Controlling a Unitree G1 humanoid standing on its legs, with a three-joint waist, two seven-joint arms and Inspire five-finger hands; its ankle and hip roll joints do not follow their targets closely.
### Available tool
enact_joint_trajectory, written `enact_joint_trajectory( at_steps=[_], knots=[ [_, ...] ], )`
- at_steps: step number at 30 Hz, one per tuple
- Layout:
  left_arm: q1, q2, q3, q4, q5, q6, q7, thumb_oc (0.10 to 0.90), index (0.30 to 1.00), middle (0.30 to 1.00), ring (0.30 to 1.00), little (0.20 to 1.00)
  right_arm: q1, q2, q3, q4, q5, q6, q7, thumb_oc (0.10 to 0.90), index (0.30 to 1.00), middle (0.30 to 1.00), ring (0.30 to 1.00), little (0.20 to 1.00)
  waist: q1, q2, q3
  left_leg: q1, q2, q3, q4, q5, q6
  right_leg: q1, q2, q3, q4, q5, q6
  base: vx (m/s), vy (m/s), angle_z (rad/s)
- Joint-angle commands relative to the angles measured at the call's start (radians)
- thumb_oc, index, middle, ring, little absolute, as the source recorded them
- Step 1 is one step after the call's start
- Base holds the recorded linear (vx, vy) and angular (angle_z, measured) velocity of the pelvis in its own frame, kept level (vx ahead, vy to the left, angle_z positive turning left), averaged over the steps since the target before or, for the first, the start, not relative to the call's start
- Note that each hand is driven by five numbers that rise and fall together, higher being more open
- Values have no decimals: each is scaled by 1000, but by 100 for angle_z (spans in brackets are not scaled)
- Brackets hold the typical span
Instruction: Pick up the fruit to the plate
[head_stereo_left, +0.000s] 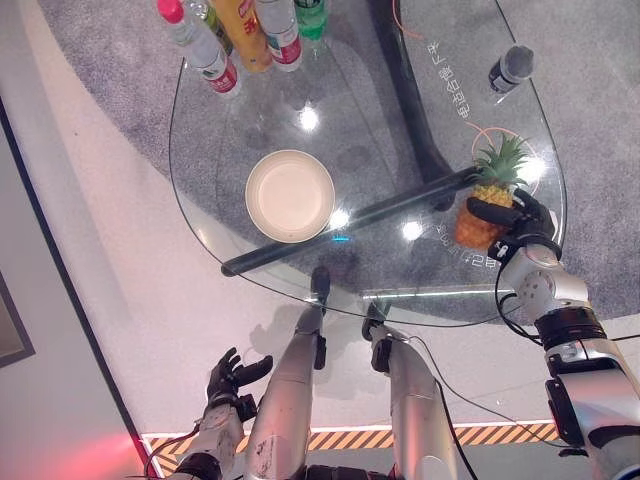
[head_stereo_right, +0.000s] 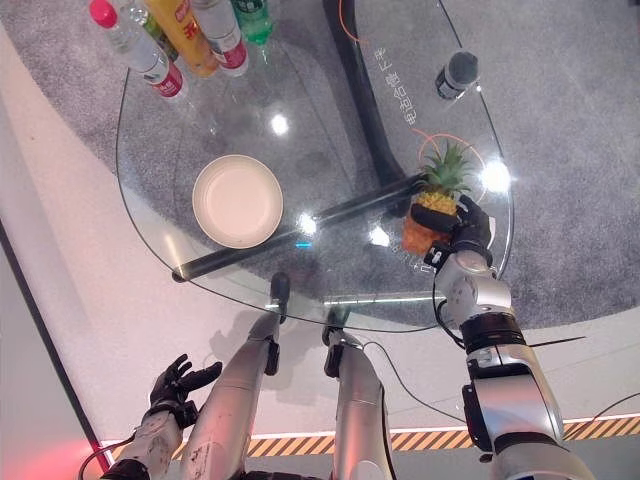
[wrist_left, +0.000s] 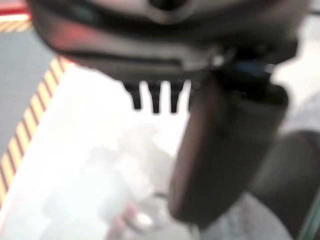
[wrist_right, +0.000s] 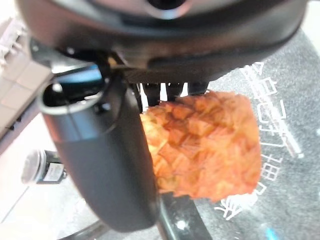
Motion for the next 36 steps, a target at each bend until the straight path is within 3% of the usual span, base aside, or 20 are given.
enact_joint_trajectory(
  at_steps=[1, 3, 5, 7, 9, 11, 12, 13, 14, 15, 17, 19, 20, 23, 24, 36],
  knots=[
    [104, 6, -24, 4, -9, -11, 7, 800, 900, 900, 900, 900, 47, -7, 66, -4, 12, 90, 54, 100, 300, 300, 300, 200, 4, 18, -18, 15, -28, -3, 145, -133, 36, 52, -41, -69, -182, 218, 59, 80, -12, 2],
    [92, 8, -20, 3, -8, -11, 8, 800, 900, 900, 900, 900, 31, -12, 64, 1, 9, 106, 72, 100, 300, 300, 300, 200, 1, 13, -18, -11, -31, 4, 140, -103, 41, 31, -45, -80, -193, 243, 49, -29, 0, 0],
    [104, 10, -21, 3, -5, -11, 3, 800, 900, 900, 900, 900, 34, -15, 73, 7, 12, 134, 78, 100, 300, 300, 300, 200, 6, 16, -18, 15, -29, -7, 146, -130, 35, 54, -40, -68, -183, 218, 58, 40, -5, 0],
    [91, 12, -19, 1, -5, -10, 2, 800, 900, 900, 900, 900, 22, -21, 70, 14, 9, 146, 98, 100, 300, 300, 300, 200, 5, 12, -18, -12, -32, 0, 142, -102, 41, 32, -44, -80, -191, 241, 48, 0, 0, 0],
    [102, 14, -20, 0, -4, -8, 1, 800, 900, 900, 900, 900, 33, -19, 75, 15, 8, 165, 109, 100, 300, 300, 300, 200, 8, 14, -18, 15, -29, -8, 147, -131, 35, 55, -40, -71, -180, 217, 58, 41, -10, 1],
    [102, 17, -21, 1, -3, -8, -3, 800, 900, 900, 900, 900, 34, -20, 80, 23, 6, 163, 128, 100, 300, 300, 300, 200, 9, 14, -18, 16, -30, -11, 147, -130, 35, 58, -40, -71, -181, 217, 58, -19, -8, 4],
    [93, 19, -21, 0, -6, -13, -3, 800, 900, 900, 900, 900, 28, -23, 79, 19, 7, 163, 138, 100, 300, 300, 300, 200, 6, 10, -18, -12, -33, -5, 144, -102, 42, 32, -43, -80, -189, 242, 47, 13, -6, 6],
    [106, 19, -25, -1, -8, -14, -2, 800, 900, 900, 900, 900, 42, -20, 83, 16, 7, 162, 141, 100, 300, 300, 300, 200, 9, 14, -18, 17, -30, -12, 148, -132, 36, 56, -37, -68, -179, 216, 58, -63, -1, 5],
    [94, 20, -22, -4, -8, -15, -1, 800, 900, 900, 900, 900, 33, -22, 78, 12, 7, 161, 141, 100, 300, 300, 300, 200, 5, 11, -18, -13, -33, -5, 144, -102, 42, 31, -43, -79, -189, 243, 48, 71, -9, 4],
    [107, 19, -25, -4, -9, -16, 1, 800, 900, 900, 900, 900, 47, -19, 82, 9, 7, 159, 142, 100, 300, 300, 300, 200, 8, 14, -18, 17, -29, -11, 147, -131, 36, 56, -38, -68, -179, 217, 58, 0, 0, 0],
    [107, 18, -24, -5, -12, -21, 2, 800, 900, 900, 900, 900, 54, -18, 80, 3, 9, 146, 146, 100, 300, 300, 300, 200, 8, 15, -18, 19, -30, -11, 148, -132, 37, 57, -37, -67, -177, 215, 58, 35, -6, 1],
    [99, 18, -15, -7, -13, -31, 4, 800, 900, 900, 900, 900, 50, -19, 69, -22, 27, 117, 134, 100, 300, 300, 300, 200, 4, 12, -18, -2, -32, -3, 144, -105, 44, 39, -43, -78, -184, 237, 47, -36, 1, 0],
    [110, 17, -17, -5, -15, -34, 4, 800, 900, 900, 900, 900, 59, -17, 73, -24, 33, 110, 133, 100, 300, 300, 300, 200, 6, 15, -18, 26, -30, -10, 147, -133, 38, 62, -38, -67, -174, 211, 57, 0, 0, 0],
    [114, 14, -6, -11, -28, -64, 19, 800, 900, 900, 900, 900, 76, -6, 59, -80, 60, 54, 115, 100, 300, 300, 300, 200, 1, 14, -18, 37, -28, -7, 146, -134, 37, 70, -37, -65, -170, 205, 57, -1, 4, 2],
    [106, 15, 5, -17, -32, -80, 23, 800, 900, 900, 900, 900, 76, -1, 48, -114, 71, 31, 104, 100, 300, 300, 300, 200, -4, 10, -18, 14, -29, 3, 142, -106, 42, 51, -41, -75, -178, 228, 46, -75, 7, -1],
    [110, 23, 112, -125, -125, -218, 72, 800, 900, 900, 900, 900, 231, 110, -29, -538, 59, -171, 91, 100, 300, 300, 300, 200, -41, -12, -18, 99, -4, 36, 131, -118, 47, 120, -30, -60, -159, 192, 49, -9, -1, -1]
  ],
)
